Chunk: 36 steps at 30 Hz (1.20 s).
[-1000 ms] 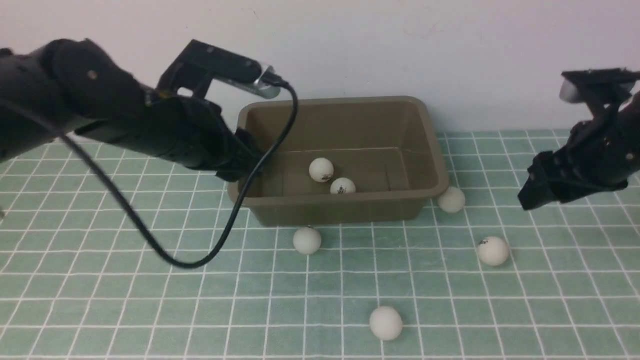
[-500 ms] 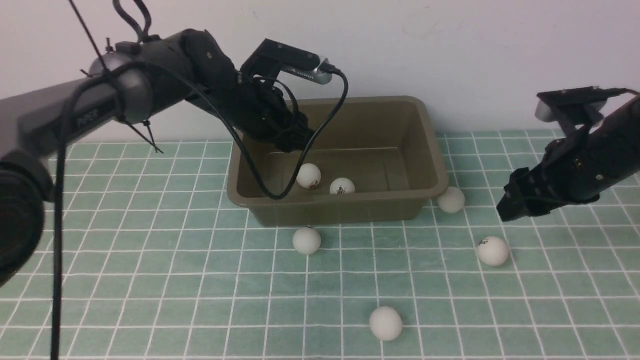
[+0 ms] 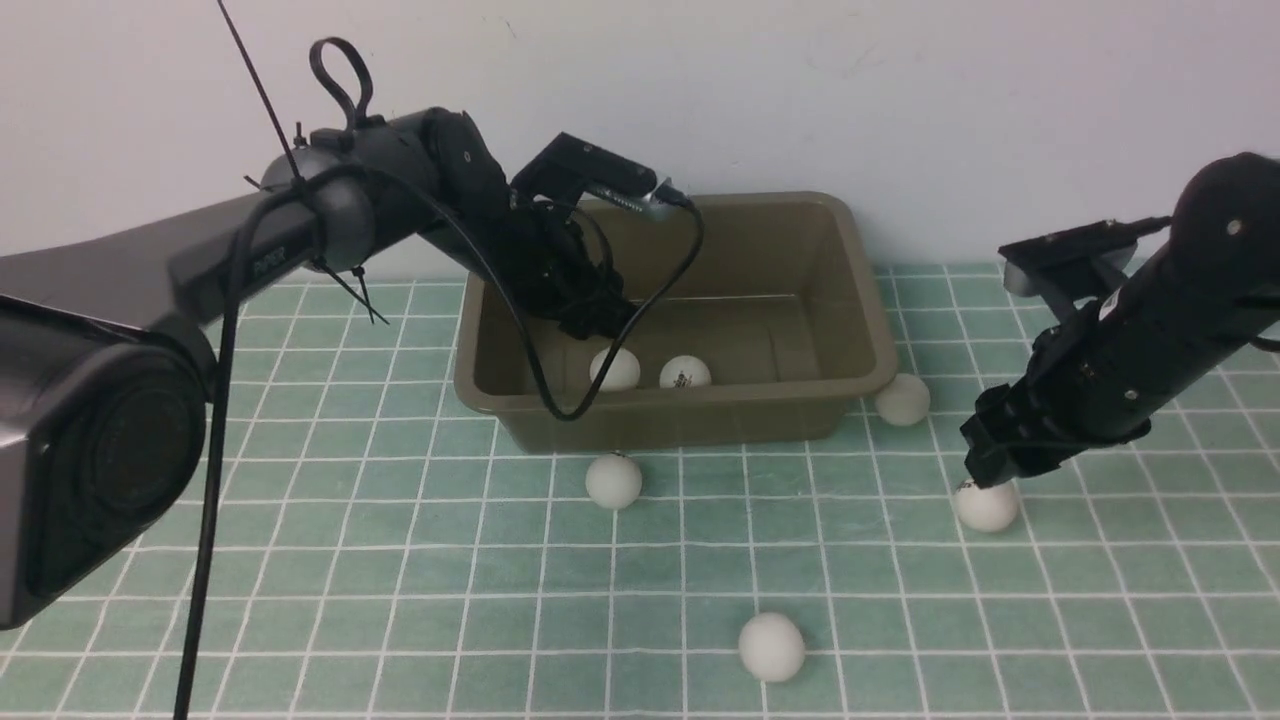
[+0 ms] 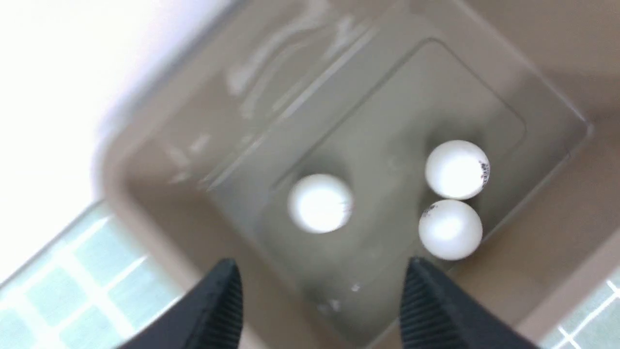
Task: Put the table tennis balls in the box on the green coffee tablecloth.
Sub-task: 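Drop the ball into the bin, then reach for and grasp a ping pong ball on the table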
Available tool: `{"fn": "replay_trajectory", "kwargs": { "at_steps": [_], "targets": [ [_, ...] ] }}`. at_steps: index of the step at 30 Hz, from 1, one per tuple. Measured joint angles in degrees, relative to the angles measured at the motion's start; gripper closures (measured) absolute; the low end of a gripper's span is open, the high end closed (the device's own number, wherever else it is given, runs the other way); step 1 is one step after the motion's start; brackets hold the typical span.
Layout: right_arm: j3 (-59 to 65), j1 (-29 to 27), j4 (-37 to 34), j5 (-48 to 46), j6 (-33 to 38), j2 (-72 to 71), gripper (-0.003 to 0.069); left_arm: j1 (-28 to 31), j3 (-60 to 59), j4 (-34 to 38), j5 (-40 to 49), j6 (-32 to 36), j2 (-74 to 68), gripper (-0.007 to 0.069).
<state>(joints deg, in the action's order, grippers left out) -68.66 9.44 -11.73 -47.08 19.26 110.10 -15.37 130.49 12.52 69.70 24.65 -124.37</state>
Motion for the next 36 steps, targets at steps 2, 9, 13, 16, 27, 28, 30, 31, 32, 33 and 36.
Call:
{"fn": "replay_trajectory", "kwargs": {
  "at_steps": [2, 9, 13, 16, 27, 28, 30, 31, 32, 33, 36],
  "targets": [
    [0.00, 0.00, 0.05, -1.90, 0.00, -0.26, 0.0298, 1.52, -0.54, -0.80, 1.08, -1.90, 4.37, 0.0276],
    [0.05, 0.00, 0.41, -5.03, -1.03, -7.22, 0.0298, 4.30, -13.38, -1.41, 1.31, -3.03, 17.34, 0.0304],
    [-0.29, 0.15, -0.77, -4.27, -1.41, -11.79, 0.0298, 4.32, -22.61, -1.13, 1.54, -3.03, 22.09, 0.0304],
    [-2.28, 1.12, -2.23, -4.12, -1.06, -13.94, 0.0298, 4.32, -29.52, 0.57, 1.59, -2.97, 24.75, 0.0304],
    [-27.82, 7.82, -4.11, -5.05, 0.49, 2.84, 0.0298, 4.32, -58.03, 8.11, -6.96, 1.70, 37.87, 0.0304],
    [-30.74, 7.82, -4.11, -5.65, 0.43, 5.35, 0.0298, 4.32, -59.79, 8.11, -7.71, 1.89, 38.95, 0.0304],
    [-37.06, 7.82, -3.93, -7.17, 0.43, 10.17, 0.0298, 4.32, -64.05, 8.11, -9.15, 2.59, 41.77, 0.0304],
    [-39.01, 7.87, -3.93, -7.68, 0.43, 11.68, 0.0298, 4.32, -65.60, 8.17, -9.69, 2.82, 43.08, 0.0304],
    [-40.92, 7.87, -3.93, -8.40, 0.43, 13.14, 0.0298, 4.32, -67.11, 8.23, -10.28, 3.10, 44.14, 0.0304],
    [-44.10, 7.87, -3.99, -9.60, 0.43, 15.88, 0.0298, 4.32, -68.58, 8.23, -10.68, 3.44, 45.13, 0.0304],
    [-49.93, 7.87, -4.94, -12.85, 0.90, 20.05, 0.0298, 4.32, -72.85, 8.29, -12.40, 4.39, 48.05, 0.0304]
  ]
}}
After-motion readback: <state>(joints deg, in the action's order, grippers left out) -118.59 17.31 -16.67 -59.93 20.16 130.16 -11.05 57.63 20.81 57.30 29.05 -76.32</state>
